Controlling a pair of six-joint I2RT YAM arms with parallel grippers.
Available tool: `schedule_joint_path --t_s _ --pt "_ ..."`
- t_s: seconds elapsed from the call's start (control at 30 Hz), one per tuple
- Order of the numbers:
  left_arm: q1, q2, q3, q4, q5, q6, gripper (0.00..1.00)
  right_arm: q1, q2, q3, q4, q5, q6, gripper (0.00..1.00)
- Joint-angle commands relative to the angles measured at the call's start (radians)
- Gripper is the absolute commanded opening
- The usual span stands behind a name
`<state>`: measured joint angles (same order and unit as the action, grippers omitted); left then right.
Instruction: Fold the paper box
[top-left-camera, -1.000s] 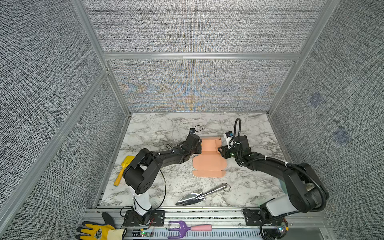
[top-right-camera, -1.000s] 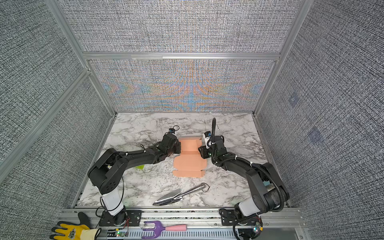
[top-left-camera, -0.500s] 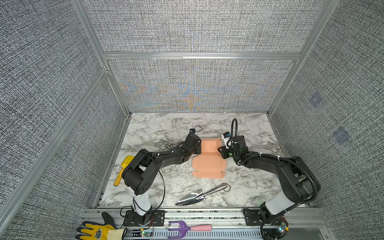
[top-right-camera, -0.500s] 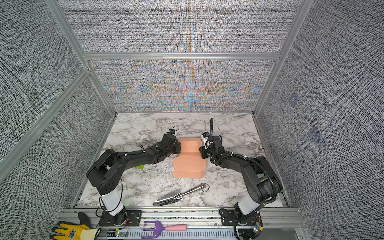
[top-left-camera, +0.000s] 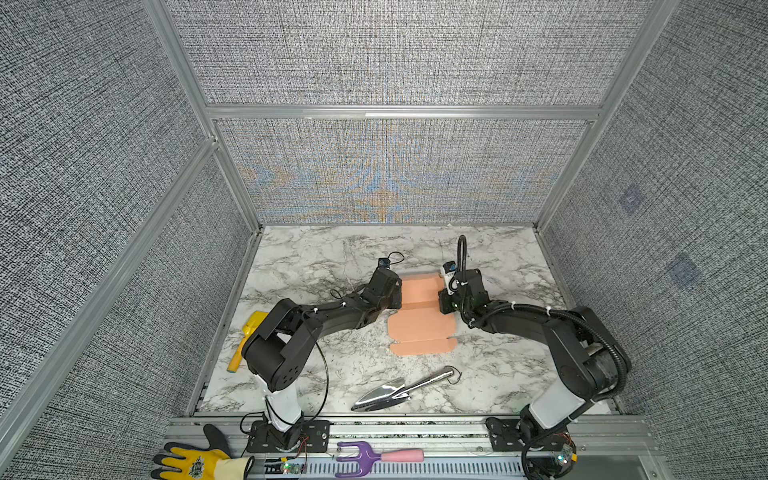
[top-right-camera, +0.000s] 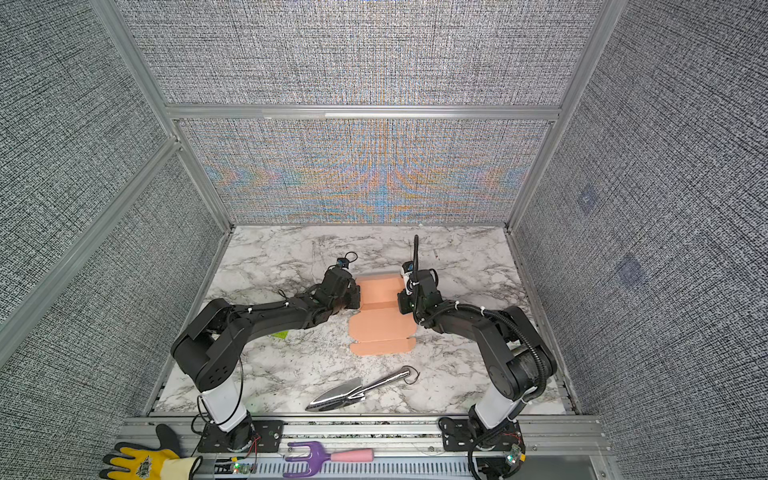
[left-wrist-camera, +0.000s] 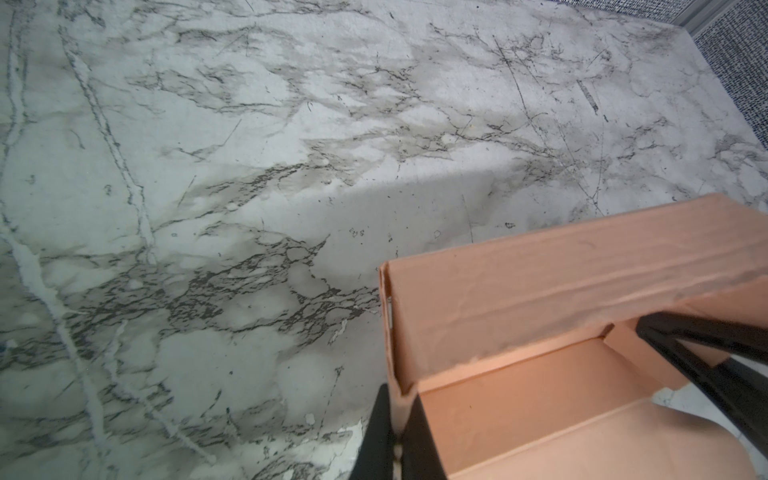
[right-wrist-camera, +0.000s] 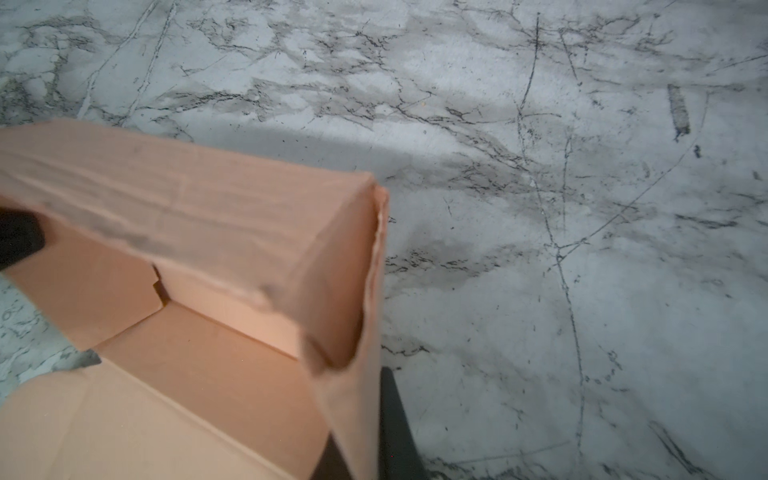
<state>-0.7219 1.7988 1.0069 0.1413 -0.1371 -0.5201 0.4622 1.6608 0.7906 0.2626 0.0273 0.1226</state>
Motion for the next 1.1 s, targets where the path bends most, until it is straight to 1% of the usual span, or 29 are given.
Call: schedule_joint_path --t_s 0.0,0.2,0.23,0.27,0.43,0.57,0.6,0.67,0.7,0.77,0.8,0.83,0.9,0.93,1.0,1.07 --pt "-0.001 -0.003 0.003 -0.026 0.024 0.005 0.0 0.025 0.007 0.014 -0.015 0.067 0.017 0.0" --pt "-0.001 -0.006 0.008 -0.032 0.031 0.003 0.0 0.115 0.058 0.049 -0.062 0.228 0.052 0.0" --pt "-0.001 -0.006 0.009 -0.034 0.033 0.003 0.0 0.133 0.072 0.058 -0.071 0.275 0.061 0.0" --pt "-0.001 -0.007 0.009 -0.033 0.033 0.003 0.0 0.148 0.085 0.069 -0.082 0.324 0.078 0.0" --pt "-0.001 -0.013 0.006 -0.037 0.031 0.004 0.0 0.201 0.133 0.114 -0.132 0.494 0.159 0.0" --pt "-0.001 -0.013 0.009 -0.042 0.028 0.006 0.0 0.214 0.153 0.128 -0.175 0.583 0.244 0.0" --pt "-0.001 -0.014 0.009 -0.042 0.029 0.006 0.0 0.217 0.154 0.162 -0.181 0.596 0.254 0.0" --pt "-0.001 -0.015 0.007 -0.04 0.029 0.006 0.0 0.227 0.159 0.177 -0.198 0.625 0.263 0.0" --pt "-0.001 -0.013 0.007 -0.042 0.027 0.006 0.0 0.228 0.157 0.179 -0.205 0.621 0.269 0.0" --pt "-0.001 -0.015 0.006 -0.044 0.024 0.006 0.0 0.216 0.136 0.166 -0.188 0.533 0.252 0.0" --pt "-0.001 -0.015 0.006 -0.045 0.022 0.006 0.0 0.202 0.117 0.154 -0.176 0.453 0.246 0.0" --pt "-0.001 -0.014 0.006 -0.047 0.022 0.006 0.0 0.188 0.093 0.143 -0.161 0.374 0.237 0.07" --pt "-0.001 -0.015 0.004 -0.05 0.018 0.008 0.0 0.174 0.018 0.054 -0.096 0.271 0.211 0.38" --pt "-0.001 -0.014 0.003 -0.05 0.015 0.008 0.0 0.169 -0.026 0.021 -0.074 0.237 0.2 0.5" --pt "-0.001 -0.011 0.003 -0.054 0.009 0.009 0.0 0.154 -0.105 -0.011 -0.077 0.197 0.192 0.63" --pt "-0.001 -0.003 0.01 -0.064 0.008 0.013 0.0 0.137 -0.179 -0.03 -0.104 0.16 0.182 0.69"
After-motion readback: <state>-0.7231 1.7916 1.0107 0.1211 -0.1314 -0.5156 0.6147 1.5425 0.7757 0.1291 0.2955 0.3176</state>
